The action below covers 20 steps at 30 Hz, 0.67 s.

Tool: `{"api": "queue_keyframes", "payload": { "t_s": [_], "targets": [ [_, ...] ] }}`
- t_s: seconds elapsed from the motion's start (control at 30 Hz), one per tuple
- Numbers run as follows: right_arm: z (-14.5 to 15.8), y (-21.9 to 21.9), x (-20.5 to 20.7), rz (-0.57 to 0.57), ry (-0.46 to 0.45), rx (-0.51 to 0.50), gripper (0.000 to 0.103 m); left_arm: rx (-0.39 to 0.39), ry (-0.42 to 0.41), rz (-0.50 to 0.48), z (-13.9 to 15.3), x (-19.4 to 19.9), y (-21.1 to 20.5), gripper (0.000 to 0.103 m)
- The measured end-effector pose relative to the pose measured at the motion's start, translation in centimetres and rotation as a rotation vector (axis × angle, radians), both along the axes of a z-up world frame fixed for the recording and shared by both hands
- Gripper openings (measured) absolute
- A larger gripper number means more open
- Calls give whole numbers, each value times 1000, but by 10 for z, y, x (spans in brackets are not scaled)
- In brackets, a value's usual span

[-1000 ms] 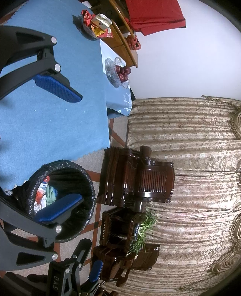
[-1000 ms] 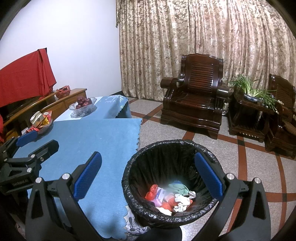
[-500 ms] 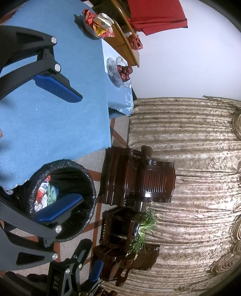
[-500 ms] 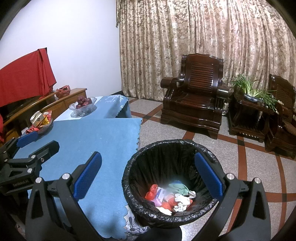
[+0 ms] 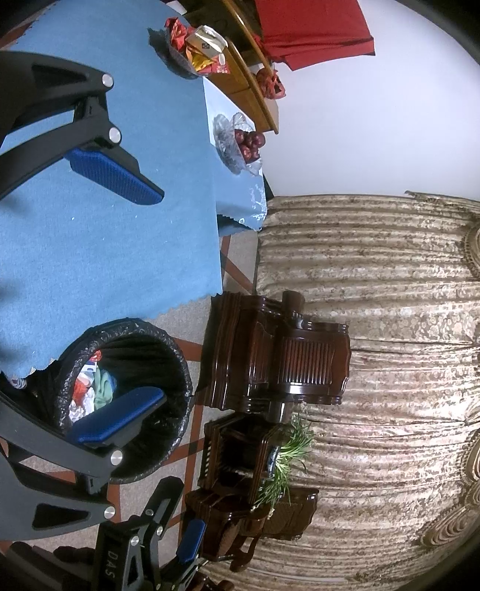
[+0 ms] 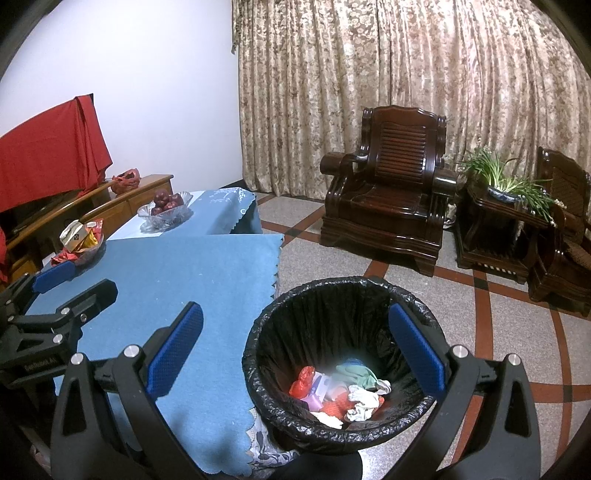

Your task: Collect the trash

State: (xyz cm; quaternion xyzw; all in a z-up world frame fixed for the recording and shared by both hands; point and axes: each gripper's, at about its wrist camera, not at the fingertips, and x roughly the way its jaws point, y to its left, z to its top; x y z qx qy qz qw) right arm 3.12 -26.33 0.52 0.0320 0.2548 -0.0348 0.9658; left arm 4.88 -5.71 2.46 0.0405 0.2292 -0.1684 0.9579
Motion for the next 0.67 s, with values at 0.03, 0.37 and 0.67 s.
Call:
{"api": "queue_keyframes", "payload": {
  "t_s": [0.03, 0.37, 0.67],
  "targets": [
    [0, 1, 0, 0, 0, 0, 98, 1, -1, 0, 0, 0, 0, 97],
    [-3, 1, 0, 2, 5, 0, 98, 2, 1, 0, 1, 0, -1, 97],
    [-6, 1, 0, 2, 6, 1, 98, 1, 14, 6, -9, -7, -1, 97]
  ]
}}
